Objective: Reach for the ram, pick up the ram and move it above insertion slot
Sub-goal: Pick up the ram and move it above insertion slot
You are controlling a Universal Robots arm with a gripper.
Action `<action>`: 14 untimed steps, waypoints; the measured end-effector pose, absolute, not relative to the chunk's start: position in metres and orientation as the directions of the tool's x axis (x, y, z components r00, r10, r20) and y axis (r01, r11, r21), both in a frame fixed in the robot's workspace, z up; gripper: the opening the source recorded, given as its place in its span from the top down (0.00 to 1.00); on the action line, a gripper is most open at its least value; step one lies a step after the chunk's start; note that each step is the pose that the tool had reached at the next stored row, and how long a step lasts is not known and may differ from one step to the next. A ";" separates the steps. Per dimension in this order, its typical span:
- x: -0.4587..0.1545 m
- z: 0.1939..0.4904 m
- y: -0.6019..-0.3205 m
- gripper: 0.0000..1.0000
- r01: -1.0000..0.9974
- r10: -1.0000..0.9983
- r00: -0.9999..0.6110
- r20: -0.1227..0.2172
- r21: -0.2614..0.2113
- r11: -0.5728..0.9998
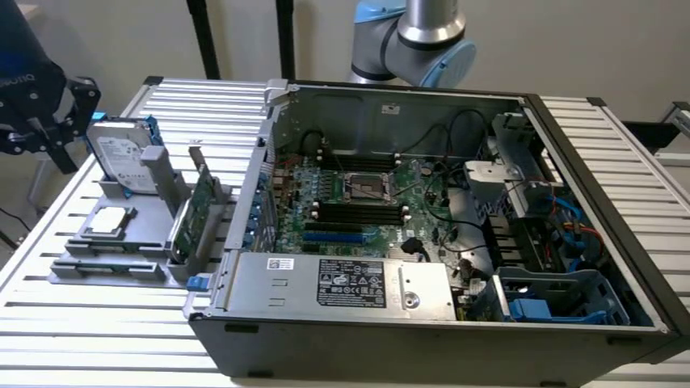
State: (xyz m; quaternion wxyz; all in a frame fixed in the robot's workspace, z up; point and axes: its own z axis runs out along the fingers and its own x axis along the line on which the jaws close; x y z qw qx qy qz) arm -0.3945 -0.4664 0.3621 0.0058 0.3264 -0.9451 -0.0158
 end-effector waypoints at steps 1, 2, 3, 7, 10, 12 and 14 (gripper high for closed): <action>-0.394 0.362 -0.466 0.89 -0.631 -0.632 -0.775 0.001 0.034 0.775; -0.395 0.362 -0.466 0.89 -0.645 -0.645 -0.764 0.001 0.034 0.763; -0.394 0.361 -0.466 0.89 -0.659 -0.659 -0.752 0.001 0.034 0.752; -0.394 0.361 -0.466 0.89 -0.712 -0.713 -0.702 0.001 0.034 0.701; -0.394 0.360 -0.466 0.89 -0.749 -0.749 -0.662 0.001 0.034 0.662; -0.394 0.359 -0.466 0.89 -0.772 -0.773 -0.635 0.001 0.034 0.634; -0.395 0.359 -0.466 0.89 -0.795 -0.795 -0.607 0.001 0.034 0.606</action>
